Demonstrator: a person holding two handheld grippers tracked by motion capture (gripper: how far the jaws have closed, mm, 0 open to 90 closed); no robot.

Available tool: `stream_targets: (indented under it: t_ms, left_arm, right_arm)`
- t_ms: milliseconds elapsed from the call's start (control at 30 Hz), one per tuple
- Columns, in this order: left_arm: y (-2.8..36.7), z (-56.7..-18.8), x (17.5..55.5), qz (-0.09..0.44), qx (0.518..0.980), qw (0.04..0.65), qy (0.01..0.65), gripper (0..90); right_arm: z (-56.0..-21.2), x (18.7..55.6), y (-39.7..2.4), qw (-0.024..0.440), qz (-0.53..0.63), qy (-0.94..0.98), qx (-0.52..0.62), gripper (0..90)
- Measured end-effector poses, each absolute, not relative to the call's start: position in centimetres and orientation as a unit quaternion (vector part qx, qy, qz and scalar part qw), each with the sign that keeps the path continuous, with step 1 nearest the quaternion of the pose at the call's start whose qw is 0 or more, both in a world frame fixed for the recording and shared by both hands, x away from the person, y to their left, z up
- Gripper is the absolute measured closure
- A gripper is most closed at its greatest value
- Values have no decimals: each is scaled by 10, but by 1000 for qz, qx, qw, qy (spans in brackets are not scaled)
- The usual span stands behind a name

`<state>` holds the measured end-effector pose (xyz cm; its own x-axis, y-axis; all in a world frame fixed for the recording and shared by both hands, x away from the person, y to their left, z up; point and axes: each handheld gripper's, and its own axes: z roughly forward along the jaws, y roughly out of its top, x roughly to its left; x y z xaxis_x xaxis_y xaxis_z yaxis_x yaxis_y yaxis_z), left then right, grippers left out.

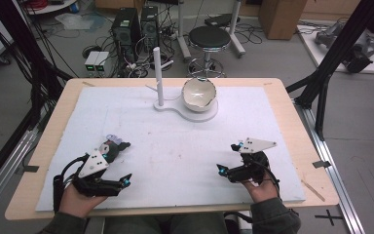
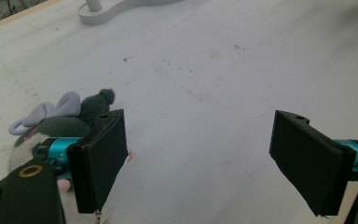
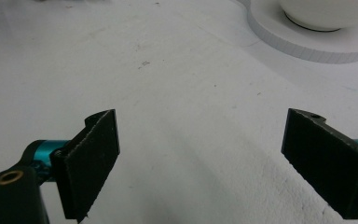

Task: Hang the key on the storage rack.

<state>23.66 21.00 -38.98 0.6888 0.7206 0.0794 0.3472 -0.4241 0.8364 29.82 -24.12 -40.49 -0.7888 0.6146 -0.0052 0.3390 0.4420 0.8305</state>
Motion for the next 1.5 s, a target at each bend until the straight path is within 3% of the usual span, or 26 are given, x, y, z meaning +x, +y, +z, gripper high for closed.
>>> stream_targets:
  t_ms: [900, 1500]
  left_arm:
    - [247, -368, 249, 229, 806, 418, 351, 198]
    - [266, -356, 287, 231, 807, 384, 385, 210]
  right_arm:
    - [-404, 296, -242, 155, 446, 833, 289, 103]
    - [-402, 297, -243, 158, 450, 830, 290, 103]
